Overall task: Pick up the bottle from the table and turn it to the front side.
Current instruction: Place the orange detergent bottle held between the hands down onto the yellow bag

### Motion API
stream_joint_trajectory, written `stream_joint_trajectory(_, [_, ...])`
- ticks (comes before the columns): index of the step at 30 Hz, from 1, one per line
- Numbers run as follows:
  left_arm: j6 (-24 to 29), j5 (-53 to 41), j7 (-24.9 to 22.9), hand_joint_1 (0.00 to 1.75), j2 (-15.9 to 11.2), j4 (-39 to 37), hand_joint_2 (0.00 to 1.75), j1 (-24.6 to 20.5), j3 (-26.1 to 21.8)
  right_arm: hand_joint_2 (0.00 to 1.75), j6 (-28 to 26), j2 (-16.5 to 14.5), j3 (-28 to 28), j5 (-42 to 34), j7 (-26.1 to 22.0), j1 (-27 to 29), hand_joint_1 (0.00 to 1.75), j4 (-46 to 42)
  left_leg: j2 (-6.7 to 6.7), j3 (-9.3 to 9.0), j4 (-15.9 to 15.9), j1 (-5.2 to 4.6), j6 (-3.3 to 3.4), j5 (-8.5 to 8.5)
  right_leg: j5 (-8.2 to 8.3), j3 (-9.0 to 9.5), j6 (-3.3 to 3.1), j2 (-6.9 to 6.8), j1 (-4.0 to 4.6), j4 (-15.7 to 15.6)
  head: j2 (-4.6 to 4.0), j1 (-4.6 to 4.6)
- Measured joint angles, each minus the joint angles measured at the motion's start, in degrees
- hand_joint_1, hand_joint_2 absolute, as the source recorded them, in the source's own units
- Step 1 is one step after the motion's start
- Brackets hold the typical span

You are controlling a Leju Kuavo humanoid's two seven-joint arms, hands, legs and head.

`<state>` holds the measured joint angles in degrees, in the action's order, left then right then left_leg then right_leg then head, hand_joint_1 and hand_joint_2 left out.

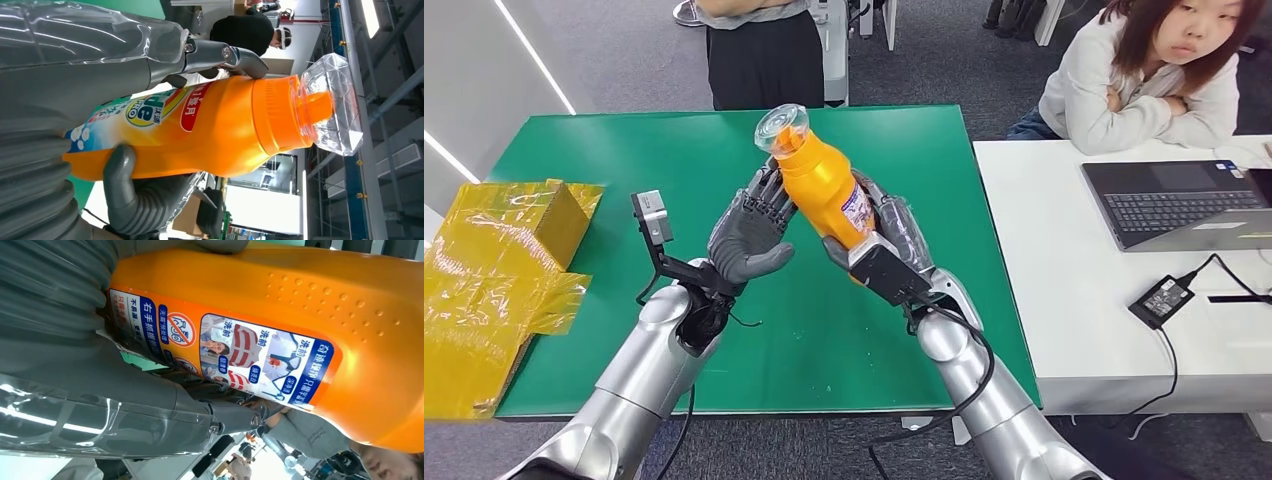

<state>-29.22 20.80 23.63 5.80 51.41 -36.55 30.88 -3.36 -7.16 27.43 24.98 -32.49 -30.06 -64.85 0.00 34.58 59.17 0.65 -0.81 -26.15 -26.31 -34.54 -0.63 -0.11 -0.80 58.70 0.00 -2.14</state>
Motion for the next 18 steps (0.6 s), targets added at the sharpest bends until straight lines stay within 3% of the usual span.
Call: stream_joint_trajectory(18, [1.5,-0.5,-2.2,0.00,-0.6,-1.4,1.75,-2.7,-0.3,1.75,-1.7,0.1,4.7,5.4,0.8,0.0,1.75,3.2,0.01,0.00,0.0,0.01,0.00,0.00,0.00,-0.03,0.00,0.02,0.01,0.0,0.00,0.00])
